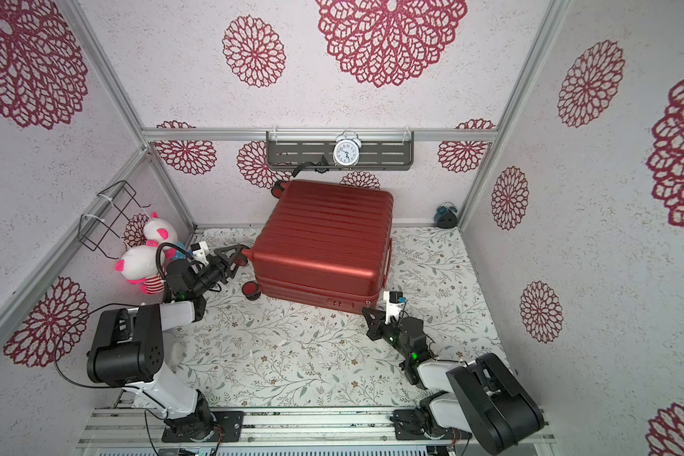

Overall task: Open the suitcase zippers
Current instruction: Unzip the zipper on the suitcase.

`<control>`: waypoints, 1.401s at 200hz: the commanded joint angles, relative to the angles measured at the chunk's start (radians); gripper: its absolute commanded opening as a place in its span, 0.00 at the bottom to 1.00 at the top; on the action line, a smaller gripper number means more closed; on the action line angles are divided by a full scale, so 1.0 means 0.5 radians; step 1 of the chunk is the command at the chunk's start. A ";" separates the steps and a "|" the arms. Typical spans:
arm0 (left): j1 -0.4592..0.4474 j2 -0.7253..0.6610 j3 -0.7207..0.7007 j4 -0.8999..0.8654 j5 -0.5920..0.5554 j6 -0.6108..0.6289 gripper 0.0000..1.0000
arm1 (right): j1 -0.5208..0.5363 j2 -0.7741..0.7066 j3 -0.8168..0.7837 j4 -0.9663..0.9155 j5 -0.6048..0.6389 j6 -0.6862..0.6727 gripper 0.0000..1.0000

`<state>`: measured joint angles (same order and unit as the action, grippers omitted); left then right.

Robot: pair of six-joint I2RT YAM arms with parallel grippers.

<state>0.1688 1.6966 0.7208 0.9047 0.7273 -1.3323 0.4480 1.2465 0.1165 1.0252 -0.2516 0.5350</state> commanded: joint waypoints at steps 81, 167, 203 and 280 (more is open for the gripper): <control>-0.030 -0.044 -0.105 -0.196 -0.216 0.026 0.30 | 0.301 -0.603 0.156 -1.060 0.373 -0.252 0.00; -0.206 -0.265 -0.245 -0.299 -0.339 0.081 0.30 | 0.589 -0.532 0.321 -1.225 0.600 -0.402 0.00; -0.266 -0.358 -0.275 -0.397 -0.389 0.130 0.30 | 0.679 -0.457 0.405 -1.251 0.619 -0.443 0.00; -0.386 -0.491 -0.358 -0.464 -0.462 0.163 0.30 | 0.797 -0.253 0.595 -1.269 0.546 -0.460 0.00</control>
<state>0.0498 1.4727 0.5838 0.7719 0.3962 -1.2713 0.7982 1.1000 0.3622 0.3763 0.1440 0.3397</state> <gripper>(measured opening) 0.579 0.056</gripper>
